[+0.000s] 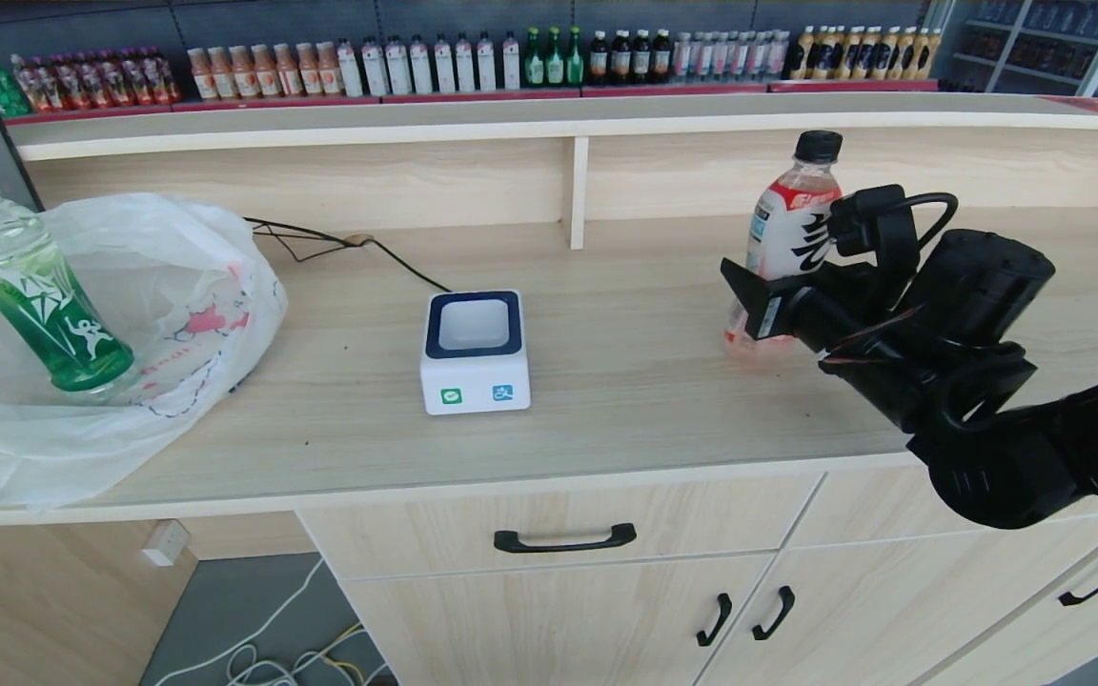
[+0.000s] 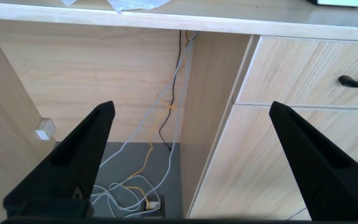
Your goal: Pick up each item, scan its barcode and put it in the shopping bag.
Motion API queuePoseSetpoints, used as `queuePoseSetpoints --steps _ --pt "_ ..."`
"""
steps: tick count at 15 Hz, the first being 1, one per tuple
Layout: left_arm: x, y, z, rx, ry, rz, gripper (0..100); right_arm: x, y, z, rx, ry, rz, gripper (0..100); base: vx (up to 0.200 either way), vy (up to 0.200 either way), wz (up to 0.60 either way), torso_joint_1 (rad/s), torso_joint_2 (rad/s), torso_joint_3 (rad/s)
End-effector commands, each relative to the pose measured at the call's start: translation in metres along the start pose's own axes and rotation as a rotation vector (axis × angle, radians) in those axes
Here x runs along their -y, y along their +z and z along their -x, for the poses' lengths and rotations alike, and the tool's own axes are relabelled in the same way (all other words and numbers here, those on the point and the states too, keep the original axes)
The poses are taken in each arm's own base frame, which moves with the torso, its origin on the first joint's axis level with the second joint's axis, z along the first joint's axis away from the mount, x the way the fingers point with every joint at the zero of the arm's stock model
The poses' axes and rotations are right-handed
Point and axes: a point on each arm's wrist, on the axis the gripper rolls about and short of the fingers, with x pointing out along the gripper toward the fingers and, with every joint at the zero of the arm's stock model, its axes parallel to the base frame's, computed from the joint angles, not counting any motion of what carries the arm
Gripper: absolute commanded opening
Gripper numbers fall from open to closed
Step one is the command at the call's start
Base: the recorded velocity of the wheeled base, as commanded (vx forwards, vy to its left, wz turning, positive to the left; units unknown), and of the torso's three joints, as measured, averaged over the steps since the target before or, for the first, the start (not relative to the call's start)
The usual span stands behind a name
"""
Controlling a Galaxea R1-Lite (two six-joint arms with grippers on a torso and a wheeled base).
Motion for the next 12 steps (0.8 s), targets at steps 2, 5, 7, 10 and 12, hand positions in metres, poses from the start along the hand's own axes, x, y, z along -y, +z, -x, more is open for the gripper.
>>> queuePoseSetpoints --steps 2,5,7,10,12 --pt "0.000 0.000 0.000 0.000 0.000 0.000 100 -0.008 0.027 0.012 0.064 0.028 -0.012 0 0.000 0.000 0.00 0.000 0.00 0.000" --pt "0.000 0.000 0.000 0.000 0.000 0.000 100 -0.022 0.050 0.030 0.081 0.081 -0.028 0 0.000 0.000 0.00 0.000 0.00 0.000" --pt "0.000 0.000 0.000 0.000 0.000 0.000 100 -0.027 0.059 0.046 0.090 0.106 -0.022 0 0.000 0.000 0.00 0.000 0.00 0.000" --pt "0.000 0.000 0.000 0.000 0.000 0.000 100 -0.030 0.066 0.073 0.090 0.139 -0.030 0 0.000 0.000 0.00 0.000 0.00 0.000" --pt "0.000 0.000 0.000 0.000 0.000 0.000 100 -0.026 0.068 0.092 0.085 0.143 -0.036 0 0.000 0.000 0.00 0.000 0.00 0.000"
